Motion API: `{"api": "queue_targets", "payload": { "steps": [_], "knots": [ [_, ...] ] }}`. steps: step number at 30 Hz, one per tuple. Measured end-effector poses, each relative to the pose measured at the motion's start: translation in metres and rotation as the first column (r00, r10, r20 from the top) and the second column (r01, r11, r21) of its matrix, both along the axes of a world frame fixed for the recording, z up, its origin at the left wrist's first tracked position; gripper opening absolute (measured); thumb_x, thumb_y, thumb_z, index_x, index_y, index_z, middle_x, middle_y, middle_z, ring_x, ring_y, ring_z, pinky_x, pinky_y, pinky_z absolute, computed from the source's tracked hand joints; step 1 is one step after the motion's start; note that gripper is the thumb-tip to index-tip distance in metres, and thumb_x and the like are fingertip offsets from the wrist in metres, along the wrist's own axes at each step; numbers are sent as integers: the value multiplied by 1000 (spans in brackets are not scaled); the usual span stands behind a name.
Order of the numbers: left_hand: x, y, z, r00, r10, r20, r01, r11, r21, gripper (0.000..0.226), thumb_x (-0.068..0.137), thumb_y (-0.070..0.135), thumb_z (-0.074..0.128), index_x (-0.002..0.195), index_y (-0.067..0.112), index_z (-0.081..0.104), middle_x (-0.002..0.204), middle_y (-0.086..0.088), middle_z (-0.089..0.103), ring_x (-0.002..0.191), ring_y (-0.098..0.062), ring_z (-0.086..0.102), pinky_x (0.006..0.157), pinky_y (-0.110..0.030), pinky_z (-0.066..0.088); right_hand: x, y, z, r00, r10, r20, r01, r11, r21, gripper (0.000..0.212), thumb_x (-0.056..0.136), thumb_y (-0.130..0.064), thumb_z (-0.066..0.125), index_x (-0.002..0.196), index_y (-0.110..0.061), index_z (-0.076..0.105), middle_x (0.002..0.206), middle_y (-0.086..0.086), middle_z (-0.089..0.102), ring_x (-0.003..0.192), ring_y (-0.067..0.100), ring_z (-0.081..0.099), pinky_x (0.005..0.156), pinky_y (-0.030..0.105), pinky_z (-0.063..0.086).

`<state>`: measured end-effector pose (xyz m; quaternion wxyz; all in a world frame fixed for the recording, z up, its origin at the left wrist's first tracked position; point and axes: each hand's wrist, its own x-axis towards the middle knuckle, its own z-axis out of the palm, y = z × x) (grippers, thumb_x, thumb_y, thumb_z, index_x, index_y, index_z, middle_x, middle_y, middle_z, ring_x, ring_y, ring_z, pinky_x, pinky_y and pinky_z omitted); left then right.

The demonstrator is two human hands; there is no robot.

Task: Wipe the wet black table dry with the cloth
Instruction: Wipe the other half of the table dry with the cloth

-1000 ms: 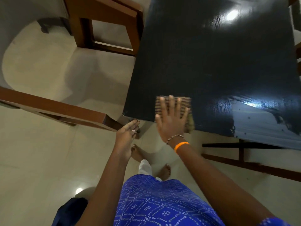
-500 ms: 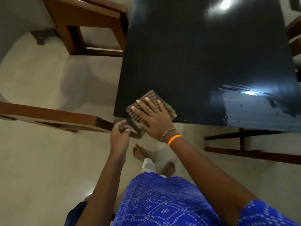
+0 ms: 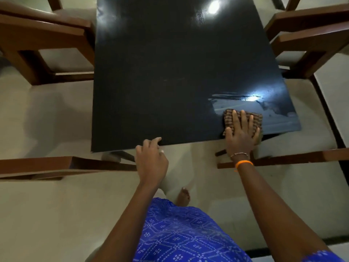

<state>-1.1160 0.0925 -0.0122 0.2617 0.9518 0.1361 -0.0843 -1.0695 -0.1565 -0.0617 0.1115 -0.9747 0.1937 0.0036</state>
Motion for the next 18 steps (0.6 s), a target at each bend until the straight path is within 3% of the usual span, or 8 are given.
{"api": "queue_targets", "payload": {
  "steps": [2,4,7,11,14,16,18],
  "knots": [
    [1,11,2,1000,-7,-2,8,998,57,44,88,15,50,131,24,47,117,-3,52,103,-21,44,81,-30,34,8,41,-1,997,-81,-6,82,997,17,63,89,-34,41,148,-32,21,159,-1,13,148,24,7,115,55,3],
    [4,24,2,1000,-8,-7,8,995,100,42,87,15,50,129,24,49,117,-5,52,104,-22,44,84,-33,36,14,85,0,1000,-28,-11,29,999,28,64,90,-34,41,149,-31,18,160,1,11,148,27,5,113,56,2],
    [11,45,4,999,39,-13,-37,991,130,40,87,14,52,127,23,51,116,-6,54,101,-23,45,83,-34,38,22,156,3,979,200,-33,-198,979,46,64,91,-36,40,150,-30,15,160,2,8,148,29,3,114,57,1],
    [19,70,7,993,114,-12,-112,988,105,39,87,9,51,126,17,53,112,-10,56,96,-26,46,81,-40,44,36,242,6,841,541,-26,-533,835,136,63,87,-33,45,146,-30,26,158,3,20,147,29,11,112,60,7],
    [27,83,5,993,114,-4,-113,987,118,40,88,12,53,128,17,52,113,-9,55,98,-25,46,83,-38,39,56,244,5,768,640,19,-636,760,136,58,82,-40,49,138,-28,41,149,2,37,142,30,25,111,62,12],
    [36,85,3,998,61,6,-61,991,119,42,88,18,54,130,21,50,114,-7,54,98,-23,45,83,-35,36,63,219,3,727,687,2,-686,725,67,60,81,-47,42,138,-32,40,149,-1,38,142,28,27,111,63,9],
    [48,84,1,1000,-7,19,4,993,116,44,88,23,54,131,22,48,114,-5,53,99,-21,44,83,-33,33,70,185,1,756,654,-29,-653,756,31,63,78,-49,37,140,-36,35,152,-5,33,144,25,23,111,63,8]
  ]
}}
